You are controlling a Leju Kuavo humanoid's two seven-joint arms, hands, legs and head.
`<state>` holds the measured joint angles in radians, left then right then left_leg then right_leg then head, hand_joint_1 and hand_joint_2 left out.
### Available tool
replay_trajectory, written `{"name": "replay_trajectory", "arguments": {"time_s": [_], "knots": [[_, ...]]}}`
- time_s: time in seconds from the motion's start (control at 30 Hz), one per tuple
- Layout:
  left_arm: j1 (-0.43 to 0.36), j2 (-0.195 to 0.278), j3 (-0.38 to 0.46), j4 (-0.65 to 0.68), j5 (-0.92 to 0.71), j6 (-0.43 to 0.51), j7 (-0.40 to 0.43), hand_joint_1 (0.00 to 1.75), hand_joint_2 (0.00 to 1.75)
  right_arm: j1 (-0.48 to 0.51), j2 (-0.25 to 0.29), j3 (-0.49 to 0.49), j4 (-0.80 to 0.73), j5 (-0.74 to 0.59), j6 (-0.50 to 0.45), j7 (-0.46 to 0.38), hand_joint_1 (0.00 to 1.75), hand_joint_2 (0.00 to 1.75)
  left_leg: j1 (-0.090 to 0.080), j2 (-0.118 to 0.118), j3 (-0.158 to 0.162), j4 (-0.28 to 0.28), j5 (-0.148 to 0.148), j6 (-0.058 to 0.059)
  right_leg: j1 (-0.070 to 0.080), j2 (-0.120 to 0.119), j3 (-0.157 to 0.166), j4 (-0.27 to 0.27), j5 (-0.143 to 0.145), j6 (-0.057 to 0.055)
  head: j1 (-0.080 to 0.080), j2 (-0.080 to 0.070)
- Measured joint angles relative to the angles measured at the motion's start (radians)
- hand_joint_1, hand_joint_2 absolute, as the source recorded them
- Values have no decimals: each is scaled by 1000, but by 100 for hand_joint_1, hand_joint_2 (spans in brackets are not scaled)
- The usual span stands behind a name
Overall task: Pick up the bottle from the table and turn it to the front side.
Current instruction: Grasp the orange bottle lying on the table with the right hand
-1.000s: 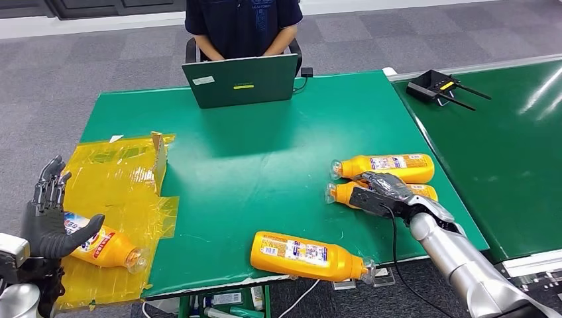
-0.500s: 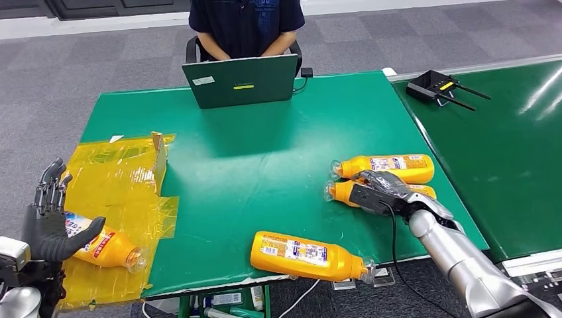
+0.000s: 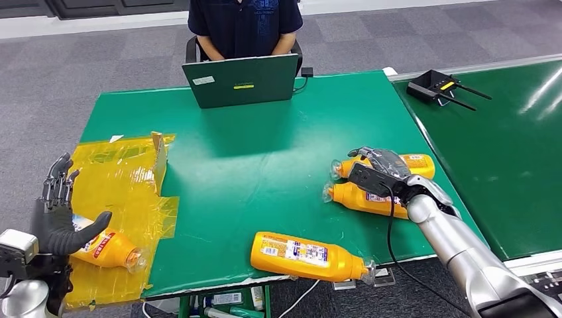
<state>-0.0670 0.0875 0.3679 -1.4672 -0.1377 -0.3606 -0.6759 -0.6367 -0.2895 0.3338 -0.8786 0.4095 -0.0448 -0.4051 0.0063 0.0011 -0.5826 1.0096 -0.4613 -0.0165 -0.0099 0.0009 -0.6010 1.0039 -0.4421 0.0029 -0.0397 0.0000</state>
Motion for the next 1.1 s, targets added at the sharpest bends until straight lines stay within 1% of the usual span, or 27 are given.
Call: {"name": "replay_trajectory", "arguments": {"time_s": [0.47,1.03,1.07,1.1], "knots": [[-46,-7,-21,37,-6,2,2,0,175,-46,0,-10,-32,0,7,5,175,175,0,0,0,0,0,0,0,0,0,0,0,0,0,0],[-59,-7,-26,60,-6,2,2,0,175,-56,1,-10,-32,0,10,7,175,175,0,0,0,0,0,0,0,0,0,0,0,0,0,0],[-59,-7,-27,61,-6,2,2,0,175,-57,1,-10,-32,0,10,7,143,175,0,0,0,0,0,0,0,0,0,0,0,0,0,0],[-60,-7,-27,62,-6,2,2,0,175,-58,1,-10,-31,0,10,7,99,175,0,0,0,0,0,0,0,0,0,0,0,0,0,0]]}}
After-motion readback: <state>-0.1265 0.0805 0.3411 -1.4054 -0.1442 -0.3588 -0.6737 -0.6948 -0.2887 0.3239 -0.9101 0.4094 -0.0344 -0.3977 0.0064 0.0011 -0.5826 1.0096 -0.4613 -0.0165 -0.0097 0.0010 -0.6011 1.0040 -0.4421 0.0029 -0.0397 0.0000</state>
